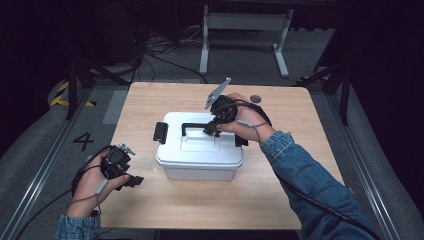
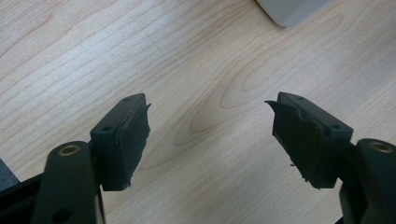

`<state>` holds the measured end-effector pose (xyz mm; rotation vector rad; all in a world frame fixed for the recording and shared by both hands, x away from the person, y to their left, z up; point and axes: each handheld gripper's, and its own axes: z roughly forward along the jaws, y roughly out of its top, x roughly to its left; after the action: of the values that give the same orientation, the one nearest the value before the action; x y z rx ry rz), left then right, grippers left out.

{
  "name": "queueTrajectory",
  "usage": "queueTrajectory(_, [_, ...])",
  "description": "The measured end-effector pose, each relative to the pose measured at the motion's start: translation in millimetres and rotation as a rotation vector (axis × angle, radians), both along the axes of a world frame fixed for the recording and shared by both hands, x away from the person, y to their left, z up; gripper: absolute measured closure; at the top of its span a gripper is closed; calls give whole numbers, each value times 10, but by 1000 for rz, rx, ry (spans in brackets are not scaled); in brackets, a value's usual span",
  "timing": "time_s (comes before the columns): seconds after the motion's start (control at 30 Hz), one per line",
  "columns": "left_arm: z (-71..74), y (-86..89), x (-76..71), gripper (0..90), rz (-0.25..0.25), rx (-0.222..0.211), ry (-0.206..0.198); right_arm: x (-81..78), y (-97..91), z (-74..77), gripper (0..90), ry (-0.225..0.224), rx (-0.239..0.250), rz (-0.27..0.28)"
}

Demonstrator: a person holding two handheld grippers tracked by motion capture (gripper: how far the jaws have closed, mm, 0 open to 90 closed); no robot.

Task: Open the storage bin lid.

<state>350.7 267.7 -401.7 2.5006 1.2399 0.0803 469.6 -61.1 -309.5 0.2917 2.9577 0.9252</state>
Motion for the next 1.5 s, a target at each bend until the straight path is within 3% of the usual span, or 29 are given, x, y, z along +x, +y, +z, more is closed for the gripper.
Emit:
queueTrajectory(0.17, [-5, -1, 7, 279, -9, 5, -5, -17, 13, 18, 834, -36, -6, 56])
queueTrajectory(0.43, [-10, 5, 5, 279, 0, 1, 2, -27, 11, 88, 846, -23, 27, 84])
queueTrajectory(1.3, [-36, -14, 21, 278, -6, 5, 12, -46, -220, 508, 848, -64, 120, 42])
queueTrajectory(1.5, [-36, 7, 22, 278, -11, 4, 8, -79, -384, 581, 848, -75, 140, 25])
